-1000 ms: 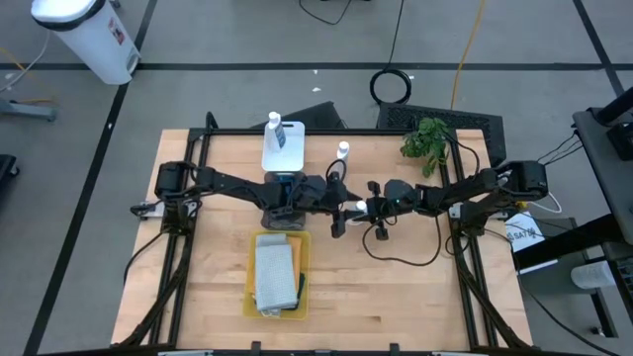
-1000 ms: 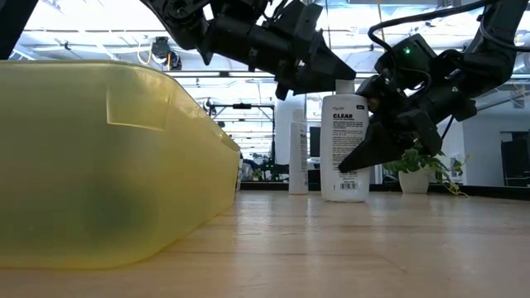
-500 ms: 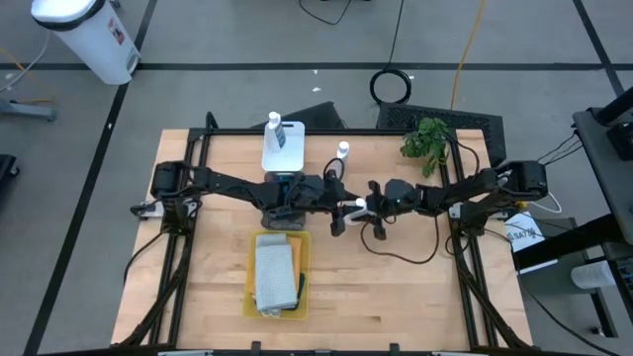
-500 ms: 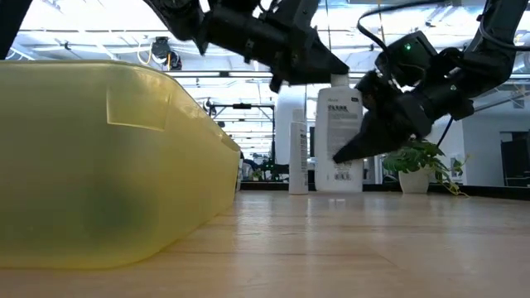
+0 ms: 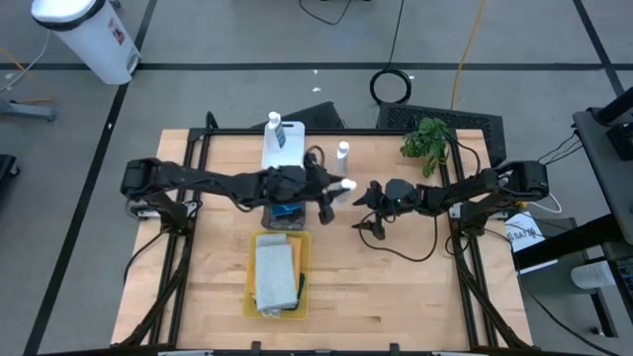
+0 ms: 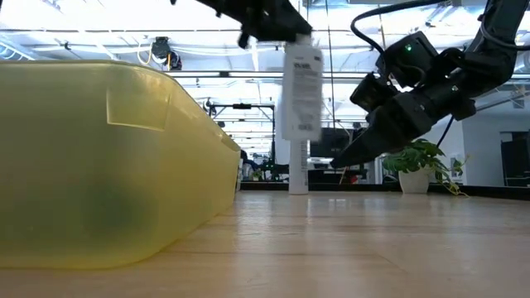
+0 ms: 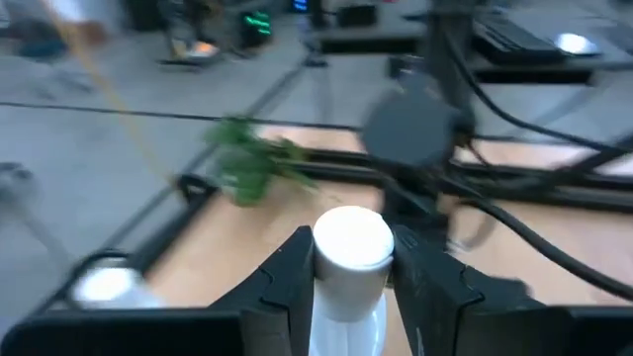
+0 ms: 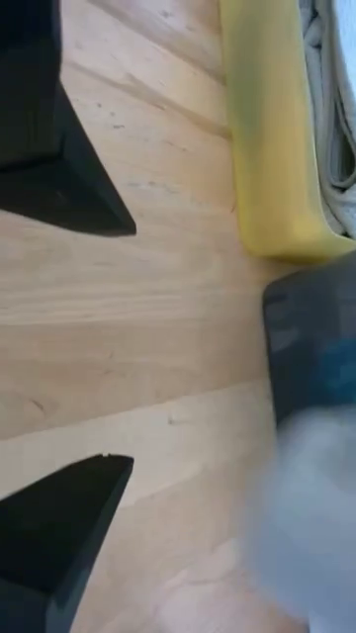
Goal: Pick & Place Kitchen Items
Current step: Put the white plastic restorer bottle into the white bin
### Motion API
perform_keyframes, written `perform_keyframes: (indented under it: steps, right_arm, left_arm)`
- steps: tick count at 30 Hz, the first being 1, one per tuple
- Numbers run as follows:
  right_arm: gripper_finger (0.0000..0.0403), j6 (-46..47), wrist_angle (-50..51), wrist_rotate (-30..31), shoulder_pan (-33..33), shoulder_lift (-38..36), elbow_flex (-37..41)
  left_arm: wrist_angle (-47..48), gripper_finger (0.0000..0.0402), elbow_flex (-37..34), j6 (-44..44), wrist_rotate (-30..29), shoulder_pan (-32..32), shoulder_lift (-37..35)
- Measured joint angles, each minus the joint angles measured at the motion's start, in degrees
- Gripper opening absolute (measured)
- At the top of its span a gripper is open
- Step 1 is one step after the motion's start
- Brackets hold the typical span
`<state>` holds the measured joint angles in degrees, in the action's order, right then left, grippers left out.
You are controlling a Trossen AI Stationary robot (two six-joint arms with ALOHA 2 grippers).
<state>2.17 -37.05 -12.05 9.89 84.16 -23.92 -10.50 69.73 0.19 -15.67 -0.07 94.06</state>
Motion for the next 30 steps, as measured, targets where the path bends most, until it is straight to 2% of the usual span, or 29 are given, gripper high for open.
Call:
perform_keyframes:
  steps: [5, 12, 20, 30]
  right_arm:
    - [0.0375, -0.87, 2.47, 0.02, 0.04, -0.02, 0.00]
    - [0.0381, -1.31, 2.72, 0.02, 0.02, -0.02, 0.00]
    - [0.0380, -1.33, 2.58, 0.02, 0.02, -0.02, 0.00]
    - [0.0380, -1.36, 2.58, 0.14, 0.02, -0.02, 0.00]
  left_arm:
    - [6.06, 0.0113, 0.02, 0.75, -8.24, 0.32, -5.57]
    - [12.40, 0.0113, 0.02, 1.24, -16.71, 2.29, -12.70]
    - [13.97, 0.0113, -0.03, 0.70, -17.00, 7.99, -15.17]
    - [15.31, 0.0112, -0.06, -6.34, -15.98, 18.10, -15.39]
